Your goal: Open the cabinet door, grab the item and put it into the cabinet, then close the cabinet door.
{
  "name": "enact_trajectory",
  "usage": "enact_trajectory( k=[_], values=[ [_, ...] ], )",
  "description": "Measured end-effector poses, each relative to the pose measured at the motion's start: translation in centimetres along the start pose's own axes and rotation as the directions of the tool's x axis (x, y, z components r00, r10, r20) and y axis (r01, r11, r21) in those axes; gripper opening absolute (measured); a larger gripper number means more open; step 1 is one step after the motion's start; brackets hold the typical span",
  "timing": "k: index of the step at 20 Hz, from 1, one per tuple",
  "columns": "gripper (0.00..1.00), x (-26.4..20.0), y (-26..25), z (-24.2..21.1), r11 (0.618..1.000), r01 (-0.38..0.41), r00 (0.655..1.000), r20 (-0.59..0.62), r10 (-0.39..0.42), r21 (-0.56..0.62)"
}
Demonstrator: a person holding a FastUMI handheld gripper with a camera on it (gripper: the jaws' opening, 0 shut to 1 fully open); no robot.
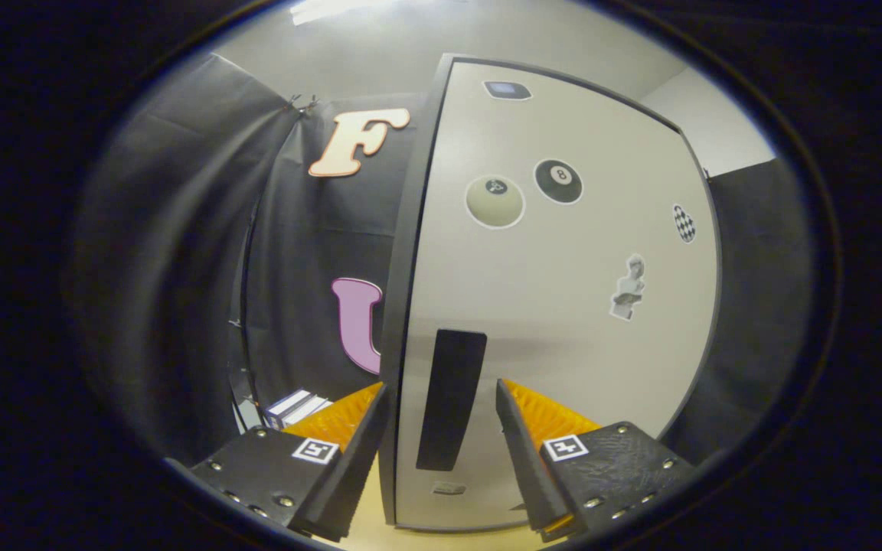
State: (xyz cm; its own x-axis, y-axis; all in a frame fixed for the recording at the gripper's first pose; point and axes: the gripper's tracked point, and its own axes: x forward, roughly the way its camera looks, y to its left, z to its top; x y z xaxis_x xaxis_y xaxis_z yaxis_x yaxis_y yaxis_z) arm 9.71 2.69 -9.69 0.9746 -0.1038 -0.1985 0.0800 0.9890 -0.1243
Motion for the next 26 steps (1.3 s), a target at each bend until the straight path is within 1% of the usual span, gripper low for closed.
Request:
enact_trajectory(
  k=[1, 2, 5, 6, 7, 8, 9, 10, 12, 14, 16, 20, 23, 26],
  values=[
    [0.8, 0.5, -0.1, -0.2, 1.0, 0.011, 1.0, -0.007, -0.011, 0.002],
    [0.73, 0.8, 0.1, -0.5, 1.0, 0.009, 1.0, -0.013, -0.009, 0.005],
    [0.7, 1.8, 0.2, -0.7, 1.0, 0.012, 1.0, -0.019, -0.011, 0.009],
    [0.65, 1.4, 0.7, -0.8, 1.0, -0.002, 1.0, -0.031, 0.003, 0.02],
    [0.6, 2.2, 0.6, -0.8, 1.0, 0.0, 1.0, -0.02, 0.001, 0.027],
    [0.59, 2.0, 0.3, -1.1, 1.0, 0.005, 1.0, -0.019, -0.005, 0.012],
    [0.59, 1.6, -0.7, -0.8, 0.999, 0.042, 0.999, -0.008, -0.042, -0.01],
    [0.3, 1.7, -1.1, -0.6, 0.999, 0.042, 0.999, -0.006, -0.042, 0.016],
    [0.3, 2.1, -0.5, -1.3, 0.999, 0.017, 1.0, -0.026, -0.016, 0.034],
    [0.22, 1.8, -0.6, -1.5, 0.999, 0.013, 0.999, -0.038, -0.011, 0.049],
    [0.1, 1.9, -0.6, -1.3, 0.999, 0.004, 0.999, -0.041, -0.002, 0.053],
    [0.1, 1.1, -0.6, -1.2, 0.998, -0.03, 0.998, -0.052, 0.033, 0.053],
    [0.1, -0.4, -0.7, -1.1, 0.997, -0.063, 0.996, -0.059, 0.066, 0.05],
    [0.1, -2.4, -1.2, -1.2, 0.997, -0.068, 0.995, -0.067, 0.071, 0.043]
  ],
)
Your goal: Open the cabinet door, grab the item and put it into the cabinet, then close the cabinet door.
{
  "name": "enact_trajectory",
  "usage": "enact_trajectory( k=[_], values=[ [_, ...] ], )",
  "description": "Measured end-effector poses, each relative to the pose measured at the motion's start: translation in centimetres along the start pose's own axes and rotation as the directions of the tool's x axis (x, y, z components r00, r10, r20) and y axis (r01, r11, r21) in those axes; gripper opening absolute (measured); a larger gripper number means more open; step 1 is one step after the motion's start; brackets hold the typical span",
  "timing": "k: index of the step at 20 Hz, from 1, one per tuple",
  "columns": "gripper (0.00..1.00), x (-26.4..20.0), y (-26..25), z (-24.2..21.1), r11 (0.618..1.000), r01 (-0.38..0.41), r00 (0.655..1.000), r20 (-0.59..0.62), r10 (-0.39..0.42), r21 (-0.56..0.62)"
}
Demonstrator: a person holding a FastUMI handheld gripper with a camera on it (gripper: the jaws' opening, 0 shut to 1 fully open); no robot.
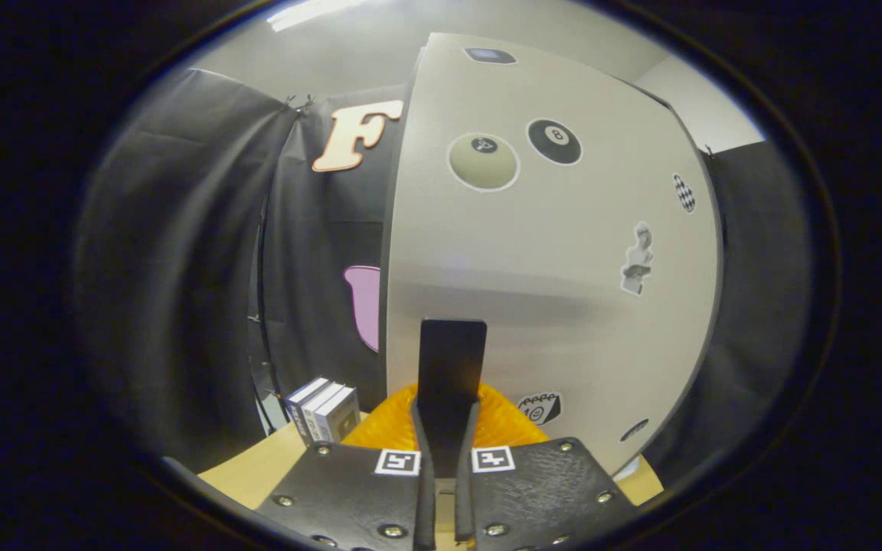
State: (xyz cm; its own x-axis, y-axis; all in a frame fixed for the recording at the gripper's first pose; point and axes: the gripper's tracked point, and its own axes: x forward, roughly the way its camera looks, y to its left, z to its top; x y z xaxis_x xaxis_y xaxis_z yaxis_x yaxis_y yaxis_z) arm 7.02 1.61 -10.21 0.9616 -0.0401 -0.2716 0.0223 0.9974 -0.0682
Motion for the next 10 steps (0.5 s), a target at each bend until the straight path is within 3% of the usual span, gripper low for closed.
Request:
enact_trajectory(
  k=[10],
  values=[
    [0.1, -5.1, -2.4, -0.2, 0.999, 0.047, 0.999, -0.017, -0.047, 0.002]
  ],
)
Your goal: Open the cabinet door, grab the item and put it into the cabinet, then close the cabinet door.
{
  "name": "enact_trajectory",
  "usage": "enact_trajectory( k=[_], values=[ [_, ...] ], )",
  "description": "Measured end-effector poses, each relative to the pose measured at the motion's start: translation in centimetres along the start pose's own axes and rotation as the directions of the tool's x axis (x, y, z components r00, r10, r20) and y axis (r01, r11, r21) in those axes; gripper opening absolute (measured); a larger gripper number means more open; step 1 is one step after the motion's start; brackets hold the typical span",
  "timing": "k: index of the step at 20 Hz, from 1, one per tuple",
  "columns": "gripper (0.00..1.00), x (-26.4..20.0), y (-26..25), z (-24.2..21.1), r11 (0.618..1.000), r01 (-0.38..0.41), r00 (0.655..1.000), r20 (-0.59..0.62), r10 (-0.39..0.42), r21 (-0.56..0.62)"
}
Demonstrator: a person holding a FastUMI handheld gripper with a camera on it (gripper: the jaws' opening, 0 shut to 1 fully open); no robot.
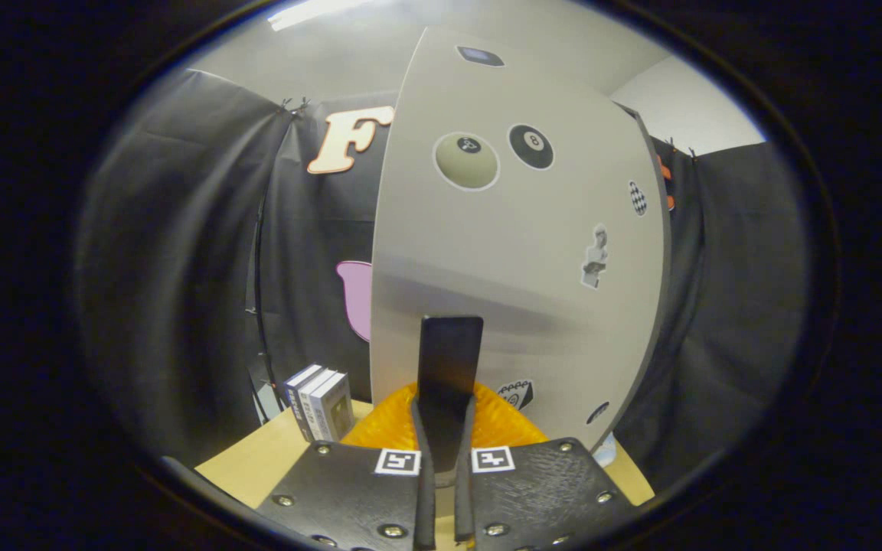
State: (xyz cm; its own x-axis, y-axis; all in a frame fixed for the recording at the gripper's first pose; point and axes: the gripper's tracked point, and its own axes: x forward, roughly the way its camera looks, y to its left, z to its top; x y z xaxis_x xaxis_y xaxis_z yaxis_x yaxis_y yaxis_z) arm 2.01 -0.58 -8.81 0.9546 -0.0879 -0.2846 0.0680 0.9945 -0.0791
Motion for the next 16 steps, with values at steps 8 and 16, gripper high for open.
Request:
enact_trajectory(
  k=[8, 16],
  values=[
    [0.1, -3.3, -2.5, 0.1, 0.999, 0.049, 0.999, -0.018, -0.049, -0.009],
    [0.09, -7.3, -6.6, -0.2, 0.987, 0.162, 0.985, -0.057, -0.162, -0.009]
  ],
)
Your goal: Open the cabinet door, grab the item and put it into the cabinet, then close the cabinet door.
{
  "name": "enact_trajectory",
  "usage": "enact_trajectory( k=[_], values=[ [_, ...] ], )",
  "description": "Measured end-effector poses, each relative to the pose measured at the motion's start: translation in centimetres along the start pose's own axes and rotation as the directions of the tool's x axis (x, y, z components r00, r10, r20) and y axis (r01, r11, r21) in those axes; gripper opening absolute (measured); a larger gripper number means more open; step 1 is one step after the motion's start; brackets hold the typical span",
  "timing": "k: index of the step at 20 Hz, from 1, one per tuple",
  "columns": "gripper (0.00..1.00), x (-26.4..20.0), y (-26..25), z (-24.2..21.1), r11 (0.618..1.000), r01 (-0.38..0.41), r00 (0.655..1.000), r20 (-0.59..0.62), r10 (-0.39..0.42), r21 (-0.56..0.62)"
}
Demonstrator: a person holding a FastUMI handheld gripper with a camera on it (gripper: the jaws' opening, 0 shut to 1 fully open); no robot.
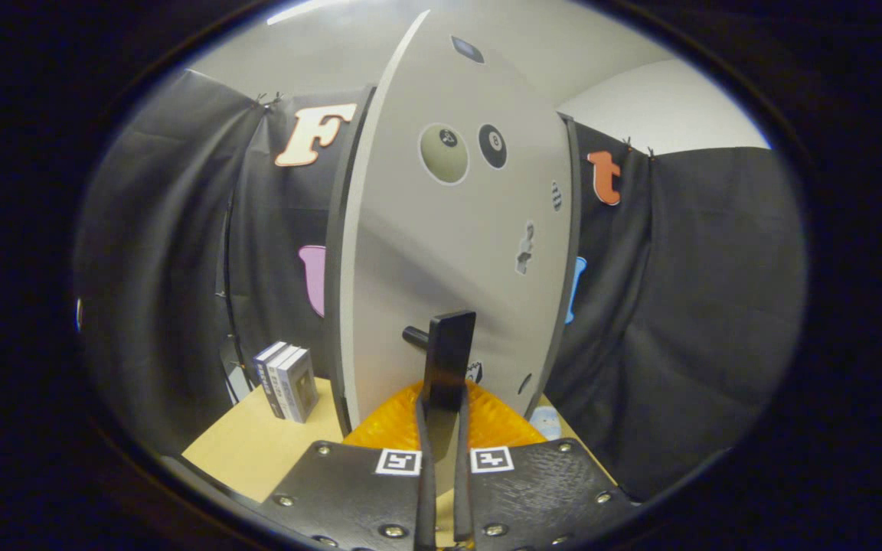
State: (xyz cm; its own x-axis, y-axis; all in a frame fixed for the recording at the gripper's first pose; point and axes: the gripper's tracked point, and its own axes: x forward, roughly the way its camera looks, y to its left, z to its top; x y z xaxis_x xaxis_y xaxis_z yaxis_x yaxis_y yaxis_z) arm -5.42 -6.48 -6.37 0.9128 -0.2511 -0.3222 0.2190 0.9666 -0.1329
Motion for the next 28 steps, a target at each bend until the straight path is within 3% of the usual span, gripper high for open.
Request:
enact_trajectory(
  k=[6, 8, 12, 21, 28],
  values=[
    [0.08, -2.2, -4.3, -0.3, 0.994, 0.112, 0.993, -0.033, -0.111, 0.018],
    [0.04, -2.6, -5.5, -0.5, 0.992, 0.124, 0.991, -0.046, -0.122, 0.038],
    [0.03, -3.2, -7.8, -1.1, 0.99, 0.137, 0.99, -0.049, -0.136, 0.033],
    [0.03, -4.0, -13.3, -2.0, 0.998, 0.019, 0.998, -0.063, -0.016, 0.054],
    [0.01, -4.0, -20.6, -2.3, 0.997, -0.033, 0.998, -0.049, 0.036, 0.063]
  ],
)
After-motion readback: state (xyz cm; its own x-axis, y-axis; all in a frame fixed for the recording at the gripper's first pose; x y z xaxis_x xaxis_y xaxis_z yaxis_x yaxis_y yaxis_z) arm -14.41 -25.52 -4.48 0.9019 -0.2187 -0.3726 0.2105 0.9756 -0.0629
